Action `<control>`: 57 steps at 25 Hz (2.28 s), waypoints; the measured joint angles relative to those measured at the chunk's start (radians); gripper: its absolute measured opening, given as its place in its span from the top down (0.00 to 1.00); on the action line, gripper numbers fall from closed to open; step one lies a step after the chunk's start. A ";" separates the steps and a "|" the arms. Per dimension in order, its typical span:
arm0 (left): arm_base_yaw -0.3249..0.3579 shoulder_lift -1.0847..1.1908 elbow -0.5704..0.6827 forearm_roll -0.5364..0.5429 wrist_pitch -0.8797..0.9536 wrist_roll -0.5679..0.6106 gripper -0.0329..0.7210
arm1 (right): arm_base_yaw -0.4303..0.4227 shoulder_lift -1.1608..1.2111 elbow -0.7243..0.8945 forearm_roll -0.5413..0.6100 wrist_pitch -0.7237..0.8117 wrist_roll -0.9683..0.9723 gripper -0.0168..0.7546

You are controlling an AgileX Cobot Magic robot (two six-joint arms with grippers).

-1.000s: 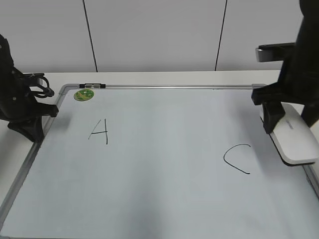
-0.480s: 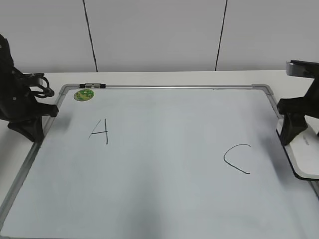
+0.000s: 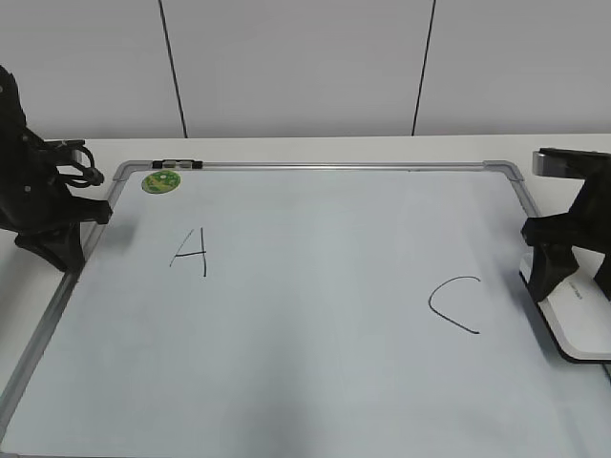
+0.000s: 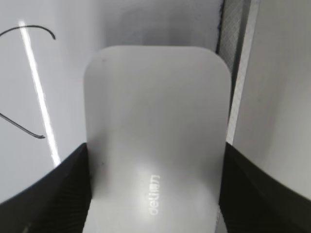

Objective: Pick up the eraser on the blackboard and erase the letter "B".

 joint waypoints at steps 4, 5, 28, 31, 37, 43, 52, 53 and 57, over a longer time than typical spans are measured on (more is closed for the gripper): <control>0.000 0.000 0.000 0.000 0.000 0.000 0.90 | 0.000 0.000 0.000 -0.002 -0.004 0.000 0.30; 0.000 0.000 0.000 0.000 0.000 0.000 0.90 | 0.000 0.000 0.000 -0.002 -0.004 0.000 0.30; 0.000 0.000 0.000 0.000 0.000 0.000 0.90 | 0.000 0.060 -0.003 -0.008 -0.094 0.000 0.30; 0.000 0.000 0.000 0.000 0.000 0.000 0.89 | 0.000 0.065 -0.004 -0.014 -0.094 0.000 0.30; 0.000 0.000 0.000 0.000 0.000 0.000 0.89 | 0.000 0.065 -0.004 -0.020 -0.094 0.000 0.30; 0.000 0.000 0.000 0.000 0.000 0.000 0.89 | 0.000 0.067 -0.004 -0.022 -0.094 0.027 0.29; 0.000 0.000 0.000 0.000 0.000 0.000 0.88 | 0.000 0.067 -0.010 -0.028 -0.094 0.044 0.18; 0.000 0.000 0.000 0.000 0.000 0.000 0.88 | 0.000 0.067 -0.012 -0.028 -0.090 0.044 0.18; 0.000 0.000 0.000 0.000 0.000 0.000 0.88 | 0.000 0.067 -0.050 -0.033 -0.048 0.044 0.17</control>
